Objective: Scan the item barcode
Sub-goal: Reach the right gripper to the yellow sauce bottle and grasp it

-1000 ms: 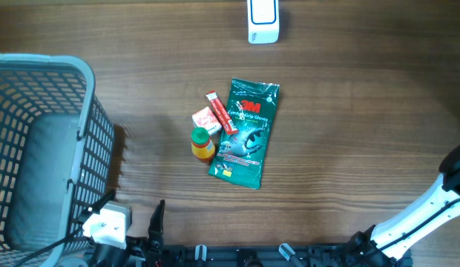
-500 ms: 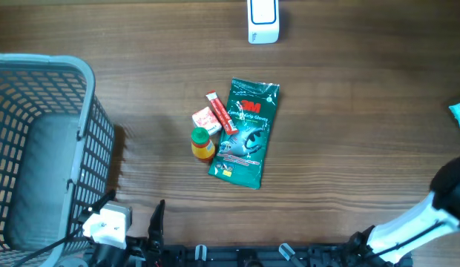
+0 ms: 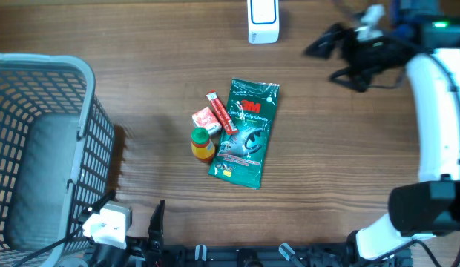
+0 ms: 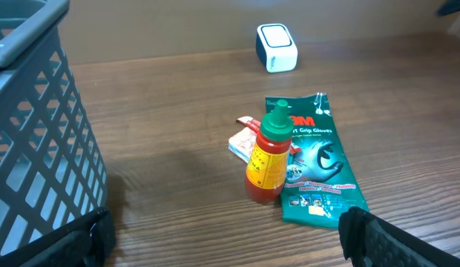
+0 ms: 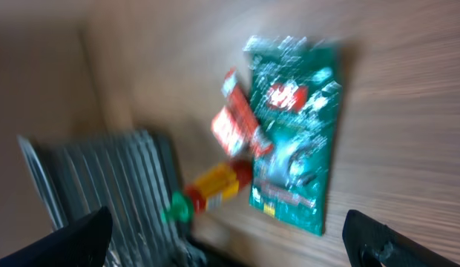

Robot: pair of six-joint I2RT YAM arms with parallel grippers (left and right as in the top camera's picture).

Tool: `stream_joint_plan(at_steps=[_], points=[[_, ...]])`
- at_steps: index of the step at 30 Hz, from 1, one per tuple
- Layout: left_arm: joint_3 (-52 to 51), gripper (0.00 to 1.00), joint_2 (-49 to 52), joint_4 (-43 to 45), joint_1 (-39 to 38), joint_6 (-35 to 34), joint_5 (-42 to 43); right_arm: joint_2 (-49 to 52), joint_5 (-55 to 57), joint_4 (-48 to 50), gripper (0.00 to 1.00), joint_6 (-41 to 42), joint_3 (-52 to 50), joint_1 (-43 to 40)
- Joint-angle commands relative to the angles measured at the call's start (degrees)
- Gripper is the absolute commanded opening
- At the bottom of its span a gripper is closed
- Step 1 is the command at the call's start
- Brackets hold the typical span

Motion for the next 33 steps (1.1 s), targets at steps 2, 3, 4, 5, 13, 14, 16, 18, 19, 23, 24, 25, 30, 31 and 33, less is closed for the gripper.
stream_joint_plan(at_steps=[2, 3, 4, 5, 13, 14, 16, 18, 19, 23, 24, 25, 30, 31, 33], points=[[0.1, 1.00, -0.5, 0.2, 0.3, 0.0, 0.9, 0.9, 6.1, -0.7, 1.00, -5.1, -0.3, 13.3], [0.1, 1.00, -0.5, 0.2, 0.3, 0.0, 0.9, 0.9, 6.1, -0.5, 1.00, -4.3, -0.3, 16.6], [0.1, 1.00, -0.5, 0.2, 0.3, 0.0, 0.9, 0.9, 6.1, 0.3, 1.00, -2.8, -0.3, 19.6], [0.1, 1.00, -0.5, 0.2, 0.3, 0.0, 0.9, 0.9, 6.1, 1.0, 1.00, -1.6, -0.3, 21.4], [0.1, 1.00, -0.5, 0.2, 0.3, 0.0, 0.9, 0.9, 6.1, 3.0, 1.00, 9.5, -0.3, 35.2], [0.1, 1.00, -0.5, 0.2, 0.3, 0.0, 0.9, 0.9, 6.5, 2.9, 1.00, 9.5, -0.3, 36.7], [0.1, 1.00, -0.5, 0.2, 0.3, 0.0, 0.9, 0.9, 7.7, 2.9, 1.00, 9.6, -0.3, 39.5], [0.1, 1.00, -0.5, 0.2, 0.3, 0.0, 0.9, 0.9, 8.0, 3.0, 1.00, 9.7, -0.3, 41.5], [0.1, 1.00, -0.5, 0.2, 0.3, 0.0, 0.9, 0.9, 8.0, 3.0, 1.00, 9.7, -0.3, 42.3], [0.1, 1.00, -0.5, 0.2, 0.3, 0.0, 0.9, 0.9, 10.2, 3.1, 1.00, 9.7, -0.3, 44.9], [0.1, 1.00, -0.5, 0.2, 0.3, 0.0, 0.9, 0.9, 12.0, 2.5, 0.99, 9.7, -0.3, 45.1], [0.1, 1.00, -0.5, 0.2, 0.3, 0.0, 0.9, 0.9, 13.5, 1.9, 1.00, 9.7, -0.3, 45.1], [0.1, 1.00, -0.5, 0.2, 0.3, 0.0, 0.9, 0.9, 26.4, 1.8, 1.00, 9.4, -0.3, 45.1], [0.1, 1.00, -0.5, 0.2, 0.3, 0.0, 0.9, 0.9, 28.4, 2.2, 1.00, 9.4, -0.3, 45.1], [0.1, 1.00, -0.5, 0.2, 0.3, 0.0, 0.9, 0.9, 30.5, 3.8, 1.00, 5.9, -0.3, 45.1]])
